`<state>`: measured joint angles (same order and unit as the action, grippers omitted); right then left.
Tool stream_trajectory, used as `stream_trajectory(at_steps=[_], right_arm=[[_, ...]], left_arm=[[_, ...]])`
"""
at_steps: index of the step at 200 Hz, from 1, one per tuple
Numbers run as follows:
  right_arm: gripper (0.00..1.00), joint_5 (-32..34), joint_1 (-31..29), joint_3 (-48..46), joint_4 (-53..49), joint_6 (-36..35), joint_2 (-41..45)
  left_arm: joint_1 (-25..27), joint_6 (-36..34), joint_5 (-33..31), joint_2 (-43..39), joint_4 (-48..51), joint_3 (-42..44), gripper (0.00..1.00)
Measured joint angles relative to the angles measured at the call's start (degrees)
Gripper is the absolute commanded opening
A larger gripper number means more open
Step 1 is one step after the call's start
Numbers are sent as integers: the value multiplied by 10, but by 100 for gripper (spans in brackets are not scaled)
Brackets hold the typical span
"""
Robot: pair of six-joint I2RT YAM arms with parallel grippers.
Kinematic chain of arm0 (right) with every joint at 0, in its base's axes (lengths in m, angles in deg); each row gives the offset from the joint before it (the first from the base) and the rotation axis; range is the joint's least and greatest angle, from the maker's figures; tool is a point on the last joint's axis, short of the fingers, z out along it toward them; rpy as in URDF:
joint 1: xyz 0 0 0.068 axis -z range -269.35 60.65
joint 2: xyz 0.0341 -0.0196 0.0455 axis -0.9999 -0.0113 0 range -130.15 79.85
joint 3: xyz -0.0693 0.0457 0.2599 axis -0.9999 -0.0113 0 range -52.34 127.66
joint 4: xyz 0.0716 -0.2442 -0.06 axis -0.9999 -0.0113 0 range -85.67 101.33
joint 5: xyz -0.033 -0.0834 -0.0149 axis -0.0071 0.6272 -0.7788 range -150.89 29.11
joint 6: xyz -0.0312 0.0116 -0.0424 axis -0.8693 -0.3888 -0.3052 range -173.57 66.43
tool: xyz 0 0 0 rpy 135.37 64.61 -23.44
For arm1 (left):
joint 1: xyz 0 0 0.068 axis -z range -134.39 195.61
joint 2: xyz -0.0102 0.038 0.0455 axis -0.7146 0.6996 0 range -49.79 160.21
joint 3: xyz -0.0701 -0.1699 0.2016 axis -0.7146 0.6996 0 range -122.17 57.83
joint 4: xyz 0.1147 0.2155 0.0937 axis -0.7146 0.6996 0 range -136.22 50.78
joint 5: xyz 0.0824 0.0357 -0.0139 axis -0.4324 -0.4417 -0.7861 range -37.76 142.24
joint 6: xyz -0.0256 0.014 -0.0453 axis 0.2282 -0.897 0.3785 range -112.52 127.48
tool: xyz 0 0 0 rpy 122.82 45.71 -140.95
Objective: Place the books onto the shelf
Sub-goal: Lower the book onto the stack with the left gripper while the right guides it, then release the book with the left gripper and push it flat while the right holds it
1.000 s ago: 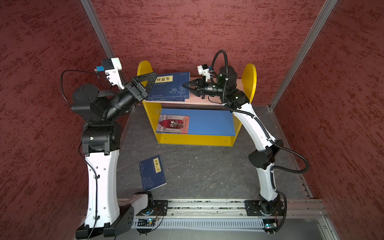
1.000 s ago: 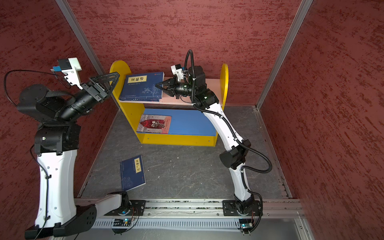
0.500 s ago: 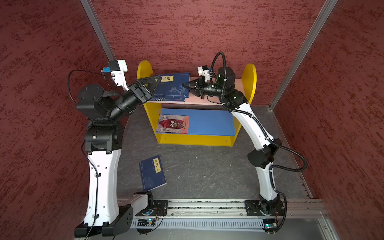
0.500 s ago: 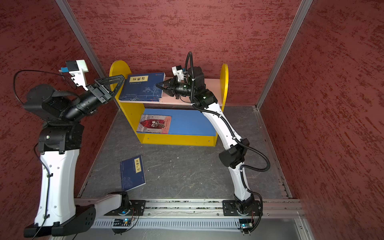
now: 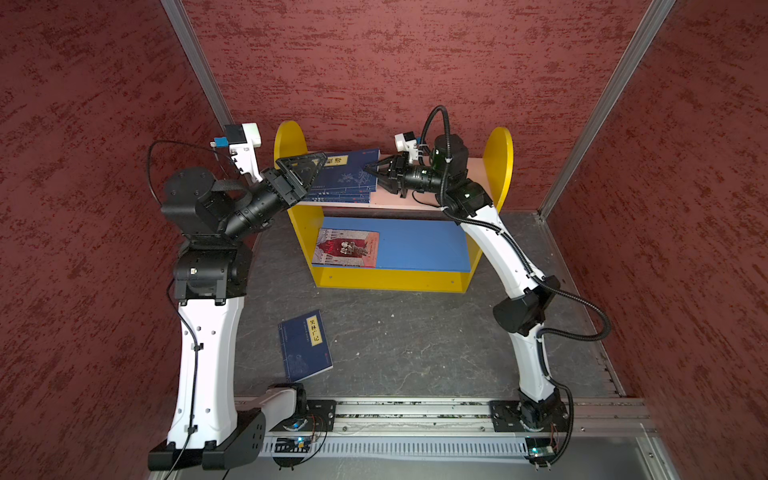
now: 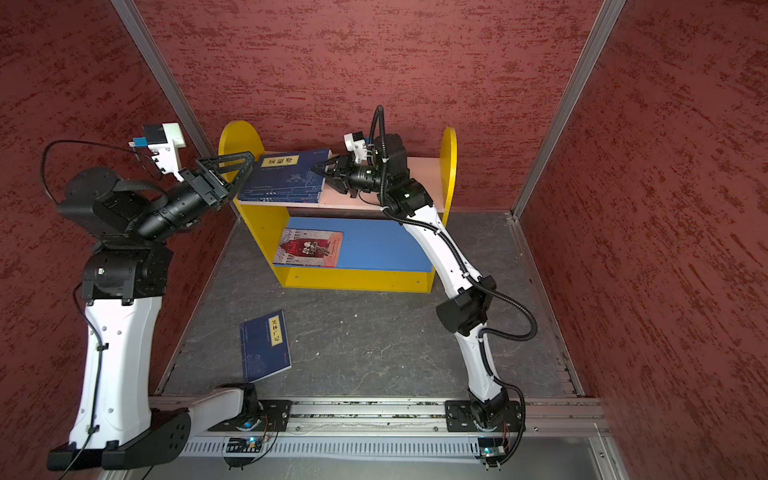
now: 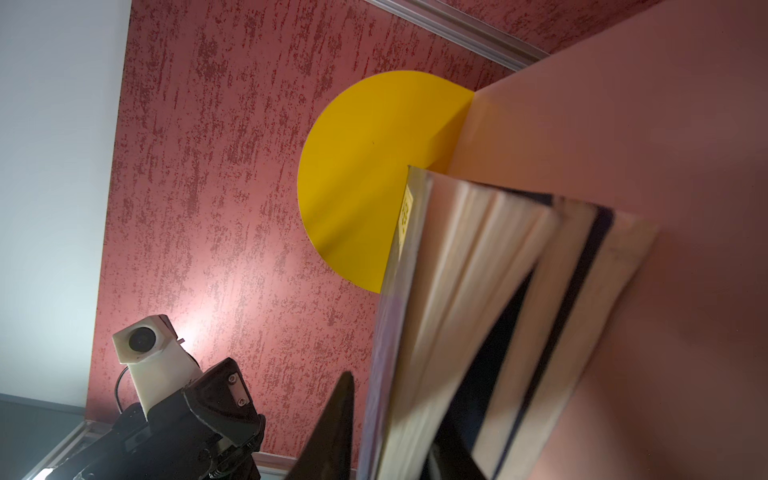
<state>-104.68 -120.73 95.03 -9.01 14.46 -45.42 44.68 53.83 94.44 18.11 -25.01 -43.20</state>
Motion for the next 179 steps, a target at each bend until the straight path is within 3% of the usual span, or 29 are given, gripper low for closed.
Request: stream_trajectory(at_steps=[21,54,100,179], right_arm=[[51,2,0,0,0,1,0],[63,6,0,0,-2,0,0],[70,21,0,26,-39,-15,0],[75,34,0,40,-70,-36,0]], left_arm=[[3,7,-4,6,0,-2,70],[12,10,-13,14,2,-7,72],[46,-22,-28,39,9,-30,77],[94,-68,-58,72,23,-30,99]])
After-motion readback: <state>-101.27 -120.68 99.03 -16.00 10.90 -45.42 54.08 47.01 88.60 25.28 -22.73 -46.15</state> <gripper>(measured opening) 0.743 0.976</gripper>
